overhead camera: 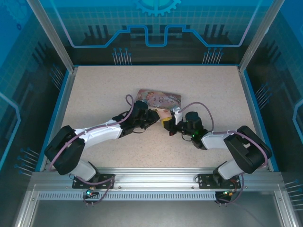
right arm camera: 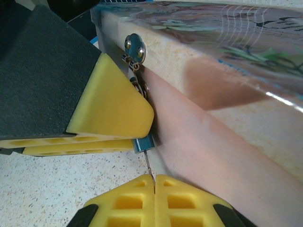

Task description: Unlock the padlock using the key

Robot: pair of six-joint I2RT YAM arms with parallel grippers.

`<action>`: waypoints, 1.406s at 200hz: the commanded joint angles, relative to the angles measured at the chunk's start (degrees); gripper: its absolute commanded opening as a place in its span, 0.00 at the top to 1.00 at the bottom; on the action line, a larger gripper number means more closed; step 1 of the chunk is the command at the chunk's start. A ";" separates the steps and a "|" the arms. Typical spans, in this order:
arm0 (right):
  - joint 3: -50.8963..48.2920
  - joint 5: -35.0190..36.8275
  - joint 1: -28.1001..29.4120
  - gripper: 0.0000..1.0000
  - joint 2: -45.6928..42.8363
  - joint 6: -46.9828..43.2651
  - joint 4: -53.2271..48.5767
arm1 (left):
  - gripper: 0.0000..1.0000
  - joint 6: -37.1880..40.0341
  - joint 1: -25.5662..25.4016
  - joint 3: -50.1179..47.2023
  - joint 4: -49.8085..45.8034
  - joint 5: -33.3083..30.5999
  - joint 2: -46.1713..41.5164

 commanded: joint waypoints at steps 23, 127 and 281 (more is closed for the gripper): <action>3.01 1.79 1.62 1.00 -0.28 -3.26 6.29 | 0.95 0.59 -1.85 0.01 6.46 6.79 -0.42; 2.31 5.32 3.47 1.00 -0.27 -7.23 8.49 | 0.96 -0.87 -1.87 0.07 5.82 7.35 -1.21; 6.43 -1.50 1.87 1.00 1.72 -1.37 12.43 | 0.96 -0.81 -2.39 -0.13 6.51 7.29 -0.71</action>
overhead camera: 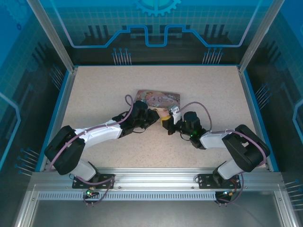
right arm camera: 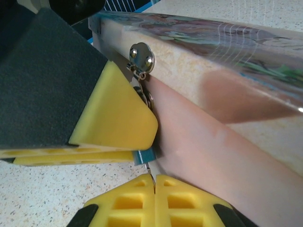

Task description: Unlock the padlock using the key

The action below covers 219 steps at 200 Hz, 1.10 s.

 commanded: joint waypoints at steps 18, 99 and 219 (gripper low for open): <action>5.74 -4.14 0.53 1.00 1.10 2.04 11.77 | 0.96 0.62 -2.53 0.09 5.76 7.42 -0.56; 4.67 -3.08 1.11 1.00 -0.12 3.76 9.69 | 0.96 0.36 -2.63 -1.06 7.22 6.21 -0.24; 0.94 -0.74 2.43 1.00 -0.56 6.74 8.77 | 0.96 1.01 -2.59 -0.52 7.48 6.36 0.78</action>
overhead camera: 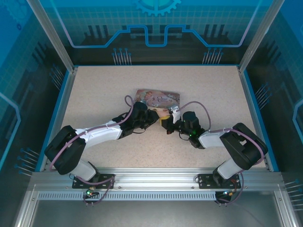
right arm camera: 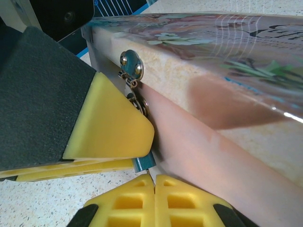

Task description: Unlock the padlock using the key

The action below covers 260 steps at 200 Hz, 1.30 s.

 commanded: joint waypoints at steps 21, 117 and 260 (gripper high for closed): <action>0.35 -1.11 2.07 1.00 -2.29 1.91 7.03 | 0.96 0.87 -2.58 0.59 5.22 7.05 0.63; 0.32 -0.51 2.69 1.00 -1.98 2.30 7.05 | 0.96 1.00 -2.60 0.13 4.72 6.43 -0.59; -0.05 0.00 2.96 1.00 -2.41 2.02 5.18 | 0.96 1.41 -2.32 -0.15 4.01 5.05 -1.71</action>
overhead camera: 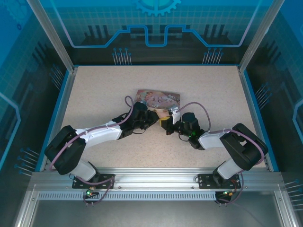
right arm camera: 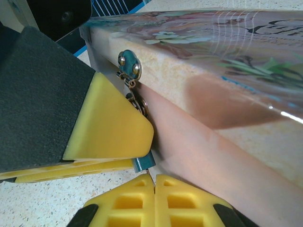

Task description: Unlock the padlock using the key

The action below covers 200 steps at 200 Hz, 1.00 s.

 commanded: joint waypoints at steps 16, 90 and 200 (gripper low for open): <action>0.25 -2.24 1.85 1.00 -2.11 1.24 4.97 | 0.96 1.34 -2.10 -0.09 4.30 4.41 -1.60; -1.06 -2.07 2.33 1.00 -2.20 2.92 5.18 | 0.96 0.69 -2.13 -0.27 5.99 5.26 0.39; -2.86 5.98 4.75 1.00 0.95 6.06 4.15 | 0.96 -1.62 -2.95 -0.76 12.91 6.80 8.10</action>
